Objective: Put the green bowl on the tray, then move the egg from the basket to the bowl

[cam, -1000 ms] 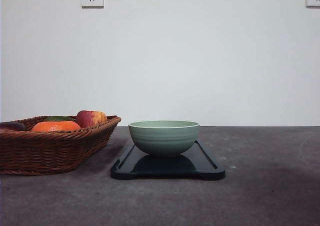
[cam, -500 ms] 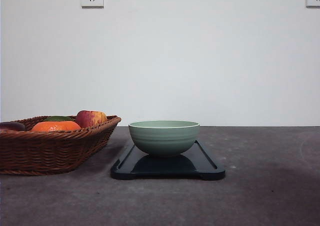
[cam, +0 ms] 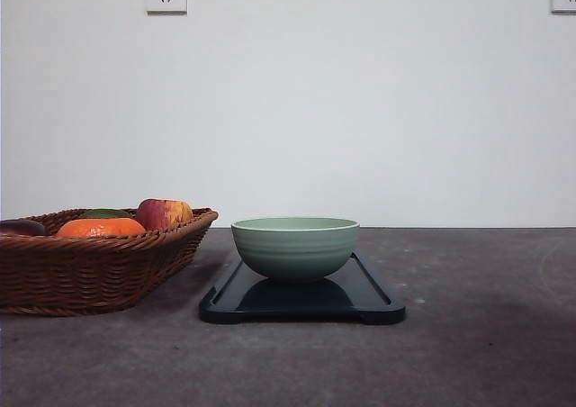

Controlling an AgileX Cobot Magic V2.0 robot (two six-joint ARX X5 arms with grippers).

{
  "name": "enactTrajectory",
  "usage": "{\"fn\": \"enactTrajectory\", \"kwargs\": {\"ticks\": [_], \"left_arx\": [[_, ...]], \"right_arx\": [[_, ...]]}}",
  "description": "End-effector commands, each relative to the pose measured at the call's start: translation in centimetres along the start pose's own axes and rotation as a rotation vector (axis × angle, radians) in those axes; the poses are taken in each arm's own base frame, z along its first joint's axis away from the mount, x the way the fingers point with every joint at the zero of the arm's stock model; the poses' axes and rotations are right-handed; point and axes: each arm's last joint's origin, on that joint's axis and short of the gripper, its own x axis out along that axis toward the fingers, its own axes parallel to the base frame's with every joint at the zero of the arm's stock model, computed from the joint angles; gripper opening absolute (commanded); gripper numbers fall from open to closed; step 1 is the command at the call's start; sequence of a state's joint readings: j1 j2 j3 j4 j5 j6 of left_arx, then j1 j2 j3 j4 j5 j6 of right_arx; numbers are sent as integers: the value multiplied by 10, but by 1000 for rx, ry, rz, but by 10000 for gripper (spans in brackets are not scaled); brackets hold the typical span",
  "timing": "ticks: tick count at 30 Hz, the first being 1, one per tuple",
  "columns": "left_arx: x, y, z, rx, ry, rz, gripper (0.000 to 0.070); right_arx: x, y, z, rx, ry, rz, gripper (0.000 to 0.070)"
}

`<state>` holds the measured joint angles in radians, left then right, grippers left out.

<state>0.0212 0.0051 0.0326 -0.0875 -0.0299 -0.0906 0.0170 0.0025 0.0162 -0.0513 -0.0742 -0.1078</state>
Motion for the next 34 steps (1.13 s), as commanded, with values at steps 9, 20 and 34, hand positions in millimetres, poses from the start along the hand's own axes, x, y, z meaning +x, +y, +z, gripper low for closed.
{"fn": "enactTrajectory", "kwargs": {"ticks": [9, 20, 34], "left_arx": [[1, 1, -6, -1, 12, 5, 0], [1, 1, -6, -1, 12, 6, 0], [1, 1, -6, -1, 12, 5, 0]], "right_arx": [[0, 0, -1, -1, -1, -4, 10], [0, 0, -1, -1, -1, -4, 10], [0, 0, -1, -1, -1, -4, 10]]}}
